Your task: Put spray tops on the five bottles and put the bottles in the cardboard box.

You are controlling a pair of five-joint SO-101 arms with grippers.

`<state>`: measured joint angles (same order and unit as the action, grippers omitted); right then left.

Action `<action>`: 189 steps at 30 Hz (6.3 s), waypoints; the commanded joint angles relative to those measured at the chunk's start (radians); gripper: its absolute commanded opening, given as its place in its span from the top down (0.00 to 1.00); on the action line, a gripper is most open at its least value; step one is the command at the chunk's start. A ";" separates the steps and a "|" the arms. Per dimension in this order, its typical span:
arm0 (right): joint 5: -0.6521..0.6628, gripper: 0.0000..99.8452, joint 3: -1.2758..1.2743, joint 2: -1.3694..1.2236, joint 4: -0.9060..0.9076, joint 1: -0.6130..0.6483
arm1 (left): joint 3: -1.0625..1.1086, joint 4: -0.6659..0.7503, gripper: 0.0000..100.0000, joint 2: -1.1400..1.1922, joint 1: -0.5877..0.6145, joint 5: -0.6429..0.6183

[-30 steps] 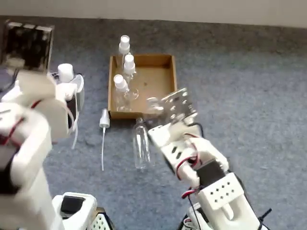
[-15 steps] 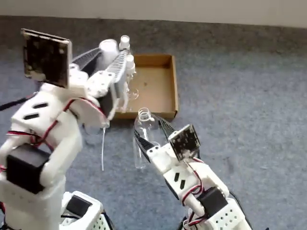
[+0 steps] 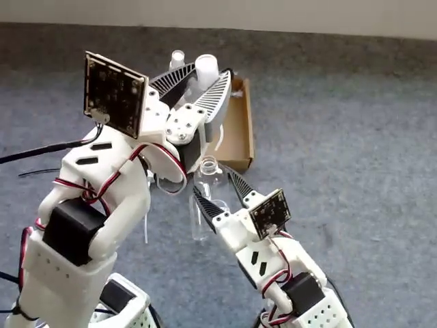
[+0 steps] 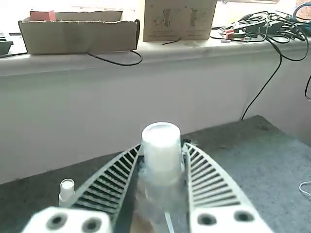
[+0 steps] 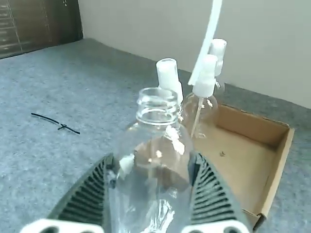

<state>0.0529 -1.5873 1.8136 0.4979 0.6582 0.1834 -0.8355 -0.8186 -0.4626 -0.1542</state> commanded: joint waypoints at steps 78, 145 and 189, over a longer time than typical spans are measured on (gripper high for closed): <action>-0.011 1.00 0.016 0.008 -0.024 -0.130 | 0.022 -0.242 0.85 -0.015 -0.058 0.172; -0.005 1.00 0.035 0.008 -0.024 -0.099 | 0.157 -0.212 0.85 0.047 0.070 0.232; -0.152 1.00 0.912 -0.766 0.125 -0.217 | 0.518 -0.473 0.78 -0.447 0.136 0.365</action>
<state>-0.0207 -0.8109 1.1262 0.5654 0.4020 0.4120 -1.5566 -1.1546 -0.3460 0.2509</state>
